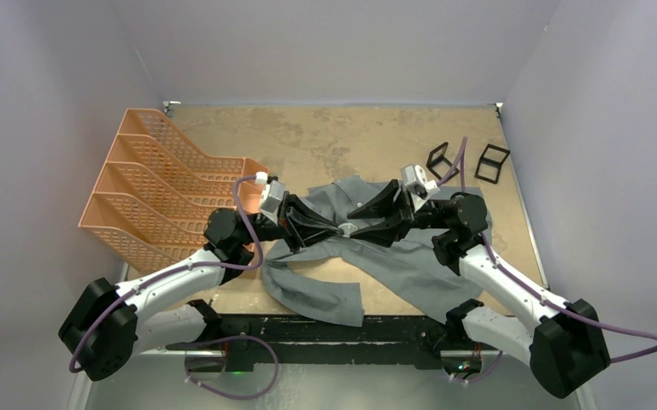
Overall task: Remove the brooch from the garment
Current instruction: Close the brooch.
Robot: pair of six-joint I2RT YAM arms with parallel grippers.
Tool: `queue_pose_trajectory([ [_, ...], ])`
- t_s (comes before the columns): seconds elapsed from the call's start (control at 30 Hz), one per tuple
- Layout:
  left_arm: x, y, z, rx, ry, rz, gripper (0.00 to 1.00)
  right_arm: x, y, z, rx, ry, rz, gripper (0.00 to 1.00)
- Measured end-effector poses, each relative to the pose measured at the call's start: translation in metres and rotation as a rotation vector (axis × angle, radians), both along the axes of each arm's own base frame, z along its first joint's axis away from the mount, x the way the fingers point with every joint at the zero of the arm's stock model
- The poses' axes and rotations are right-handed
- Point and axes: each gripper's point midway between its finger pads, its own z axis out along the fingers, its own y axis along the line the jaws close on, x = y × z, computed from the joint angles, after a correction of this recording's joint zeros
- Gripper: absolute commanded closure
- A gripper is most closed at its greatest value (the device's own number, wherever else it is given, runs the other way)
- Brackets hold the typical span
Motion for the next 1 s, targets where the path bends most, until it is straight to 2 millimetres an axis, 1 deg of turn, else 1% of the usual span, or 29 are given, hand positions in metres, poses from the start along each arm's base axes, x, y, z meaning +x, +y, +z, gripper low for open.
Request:
queue_pose_trajectory([
  [0.63, -0.0042, 0.0003, 0.0030, -0.010, -0.005, -0.020, 1.00, -0.0021, 0.0014, -0.0012, -0.004, 0.002, 0.009, 0.55],
  [1.0, -0.0057, -0.0009, 0.0032, -0.009, -0.007, -0.028, 1.00, -0.0054, 0.0033, -0.0013, -0.004, 0.002, 0.021, 0.61],
])
